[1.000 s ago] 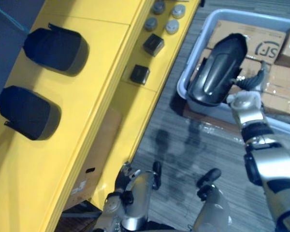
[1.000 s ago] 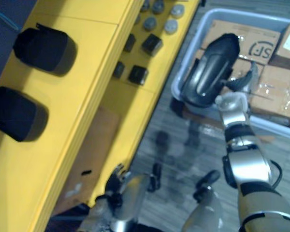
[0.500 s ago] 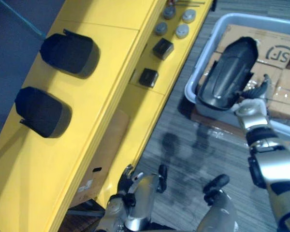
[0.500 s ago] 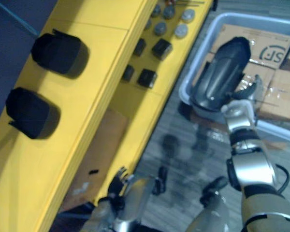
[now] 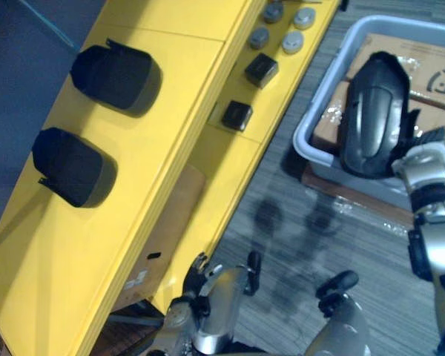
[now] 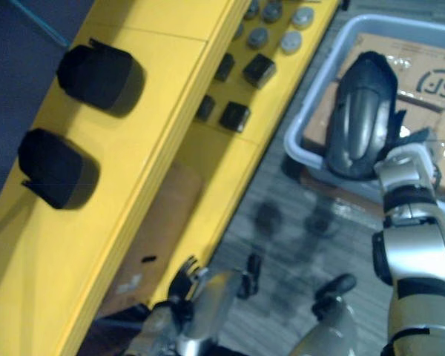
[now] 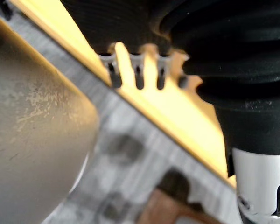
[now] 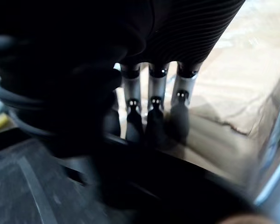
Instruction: Walk over and take plastic housings, then place them on the shelf
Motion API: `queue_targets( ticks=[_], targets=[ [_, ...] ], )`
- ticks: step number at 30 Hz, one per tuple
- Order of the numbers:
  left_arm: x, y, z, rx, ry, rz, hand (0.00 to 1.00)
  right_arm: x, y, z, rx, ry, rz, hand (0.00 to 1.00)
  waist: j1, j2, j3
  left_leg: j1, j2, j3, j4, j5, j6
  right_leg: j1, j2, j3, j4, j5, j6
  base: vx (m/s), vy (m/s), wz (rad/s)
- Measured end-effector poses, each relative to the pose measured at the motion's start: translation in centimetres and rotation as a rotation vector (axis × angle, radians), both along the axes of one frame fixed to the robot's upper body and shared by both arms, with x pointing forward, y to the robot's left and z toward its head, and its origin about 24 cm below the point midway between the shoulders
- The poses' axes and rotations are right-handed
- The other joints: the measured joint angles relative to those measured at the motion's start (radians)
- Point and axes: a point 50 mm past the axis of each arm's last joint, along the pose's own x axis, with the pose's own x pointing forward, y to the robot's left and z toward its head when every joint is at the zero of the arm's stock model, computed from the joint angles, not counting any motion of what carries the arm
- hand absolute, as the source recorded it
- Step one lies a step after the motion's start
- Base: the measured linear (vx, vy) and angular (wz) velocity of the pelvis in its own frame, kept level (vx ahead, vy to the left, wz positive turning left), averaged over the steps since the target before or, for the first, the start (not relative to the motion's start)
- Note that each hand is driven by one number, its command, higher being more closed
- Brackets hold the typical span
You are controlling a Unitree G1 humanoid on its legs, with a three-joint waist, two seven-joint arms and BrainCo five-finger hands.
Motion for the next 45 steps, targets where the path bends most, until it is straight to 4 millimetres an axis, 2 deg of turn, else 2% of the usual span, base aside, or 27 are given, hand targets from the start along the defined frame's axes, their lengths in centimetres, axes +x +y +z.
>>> queue_targets(
  ticks=[5, 11, 15, 19, 23, 29, 32, 35, 38, 40, 42, 45],
  targets=[
    [-0.1, 0.0, 0.0, -0.008, -0.008, -0.006, 0.00, -0.7, -0.9, 0.4, -0.012, 0.038, -0.064, 1.00, 0.002, 0.001, -0.001, -0.003, -0.007, -0.009, 0.003, 0.000, 0.000, 0.000, -0.013, -0.010, 0.016, -0.013, 0.000, -0.01, 0.043, 0.08],
    [-0.5, 0.3, 0.5, -0.019, -0.038, 0.014, 0.00, -2.4, -3.3, 1.4, -0.101, -0.009, -0.179, 1.00, -0.004, 0.001, -0.001, -0.029, -0.001, -0.013, 0.031, -0.012, 0.004, -0.010, -0.006, -0.013, 0.013, -0.013, 0.000, -0.01, 0.045, 0.00],
    [-0.7, 0.2, 0.7, -0.030, -0.044, 0.034, 0.00, -3.1, -4.5, 2.4, -0.151, -0.065, -0.202, 1.00, -0.012, 0.000, 0.000, -0.045, 0.016, 0.000, 0.064, -0.032, 0.004, -0.022, 0.016, 0.008, 0.009, -0.007, 0.003, 0.00, 0.037, -0.15],
    [-0.7, 0.1, 1.2, -0.042, -0.062, 0.050, 0.00, -3.2, -4.8, 3.5, -0.194, -0.105, -0.191, 1.00, -0.018, -0.006, 0.004, -0.050, 0.039, 0.007, 0.082, -0.044, 0.001, -0.024, 0.041, 0.015, 0.002, -0.001, 0.001, 0.01, 0.024, -0.13],
    [-0.8, 0.1, 1.6, -0.051, -0.078, 0.065, 0.00, -2.0, -3.5, 6.1, -0.279, -0.190, -0.108, 1.00, -0.028, -0.018, 0.013, -0.043, 0.060, 0.029, 0.098, -0.052, -0.004, -0.033, 0.061, 0.043, 0.006, -0.003, -0.004, -0.01, 0.018, -0.19],
    [0.0, -0.1, 3.1, -0.061, -0.174, 0.073, 0.00, -1.1, -2.1, 8.1, -0.381, -0.255, -0.041, 1.00, -0.039, -0.046, 0.034, -0.040, 0.082, 0.031, 0.114, -0.060, -0.014, -0.033, 0.080, 0.053, 0.013, -0.009, -0.015, -0.04, 0.019, -0.08],
    [0.8, -0.6, 4.5, -0.077, -0.244, 0.041, 0.00, -0.8, -1.5, 8.6, -0.443, -0.269, -0.009, 1.00, -0.041, -0.055, 0.040, -0.038, 0.095, 0.037, 0.119, -0.069, -0.019, -0.036, 0.094, 0.063, 0.011, -0.005, -0.022, -0.07, 0.024, -0.12],
    [2.2, -2.0, 6.8, -0.091, -0.348, -0.023, 0.00, -0.4, -0.7, 9.4, -0.508, -0.300, 0.027, 1.00, -0.052, -0.070, 0.050, -0.041, 0.106, 0.047, 0.126, -0.071, -0.020, -0.041, 0.104, 0.069, 0.003, 0.002, -0.029, -0.07, 0.027, -0.14],
    [3.8, -3.6, 9.5, -0.095, -0.464, -0.087, 0.00, 0.0, 0.5, 10.3, -0.561, -0.373, 0.078, 1.00, -0.076, -0.089, 0.064, -0.055, 0.126, 0.052, 0.142, -0.074, -0.024, -0.047, 0.129, 0.074, -0.019, 0.019, -0.039, -0.07, 0.019, -0.15],
    [4.9, -4.4, 11.0, -0.067, -0.530, -0.131, 0.00, 0.6, 2.1, 10.9, -0.605, -0.430, 0.135, 1.00, -0.099, -0.110, 0.077, -0.054, 0.144, 0.058, 0.151, -0.079, -0.030, -0.048, 0.150, 0.088, -0.029, 0.026, -0.044, -0.07, 0.013, -0.23],
    [5.5, -5.0, 11.9, -0.051, -0.554, -0.157, 0.00, 0.8, 3.2, 11.7, -0.638, -0.472, 0.179, 1.00, -0.117, -0.119, 0.083, -0.053, 0.156, 0.063, 0.152, -0.081, -0.033, -0.048, 0.164, 0.094, -0.040, 0.034, -0.050, -0.05, 0.004, -0.17],
    [6.7, -5.4, 13.0, 0.002, -0.588, -0.171, 0.00, 1.4, 5.4, 12.4, -0.683, -0.540, 0.255, 1.00, -0.130, -0.135, 0.094, -0.036, 0.177, 0.089, 0.152, -0.083, -0.038, -0.047, 0.191, 0.118, -0.057, 0.045, -0.058, -0.05, -0.007, -0.31]
  ],
)
